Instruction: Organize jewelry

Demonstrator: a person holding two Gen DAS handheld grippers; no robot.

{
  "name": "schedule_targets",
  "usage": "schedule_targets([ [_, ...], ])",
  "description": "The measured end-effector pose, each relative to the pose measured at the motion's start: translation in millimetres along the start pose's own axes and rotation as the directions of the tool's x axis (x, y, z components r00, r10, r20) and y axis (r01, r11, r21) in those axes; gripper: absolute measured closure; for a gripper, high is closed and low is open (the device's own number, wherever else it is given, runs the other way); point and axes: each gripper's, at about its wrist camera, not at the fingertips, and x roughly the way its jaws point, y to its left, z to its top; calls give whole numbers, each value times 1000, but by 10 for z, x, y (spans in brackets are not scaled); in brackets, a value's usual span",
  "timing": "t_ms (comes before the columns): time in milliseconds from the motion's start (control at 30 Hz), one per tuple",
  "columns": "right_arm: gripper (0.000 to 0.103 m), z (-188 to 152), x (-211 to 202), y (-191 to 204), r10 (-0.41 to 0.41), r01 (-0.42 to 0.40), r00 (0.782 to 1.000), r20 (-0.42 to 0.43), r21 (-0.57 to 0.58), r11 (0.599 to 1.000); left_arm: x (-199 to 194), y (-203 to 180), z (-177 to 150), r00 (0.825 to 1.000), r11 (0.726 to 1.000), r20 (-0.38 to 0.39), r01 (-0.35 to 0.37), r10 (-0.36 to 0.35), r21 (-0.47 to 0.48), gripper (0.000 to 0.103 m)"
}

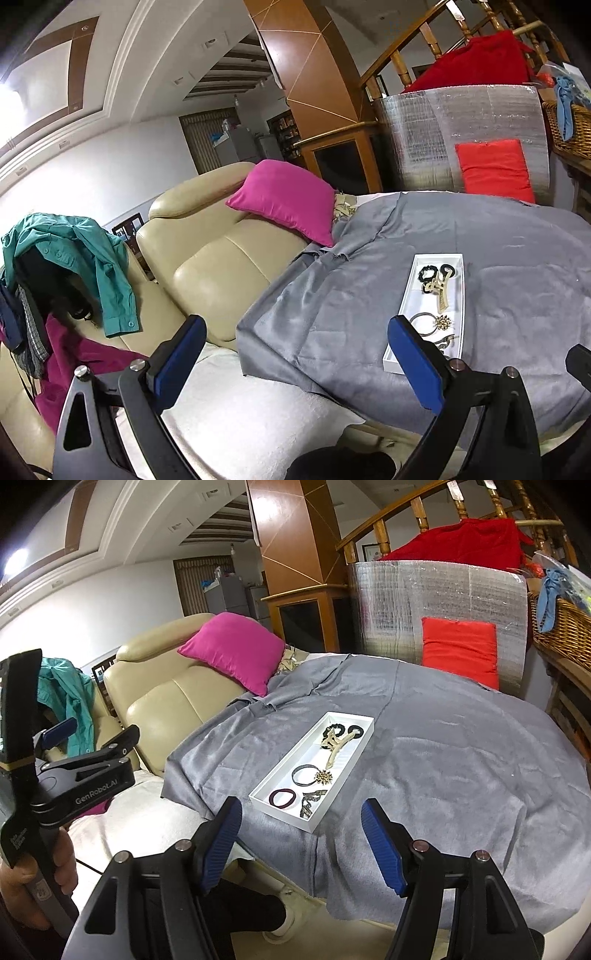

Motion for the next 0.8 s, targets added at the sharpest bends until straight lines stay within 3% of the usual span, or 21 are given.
schedule_targets([
  [800, 32, 1, 25, 0, 10, -10, 1000, -4, -2, 1000, 60, 46, -41, 1000, 1000, -10, -1, 1, -1, 5],
])
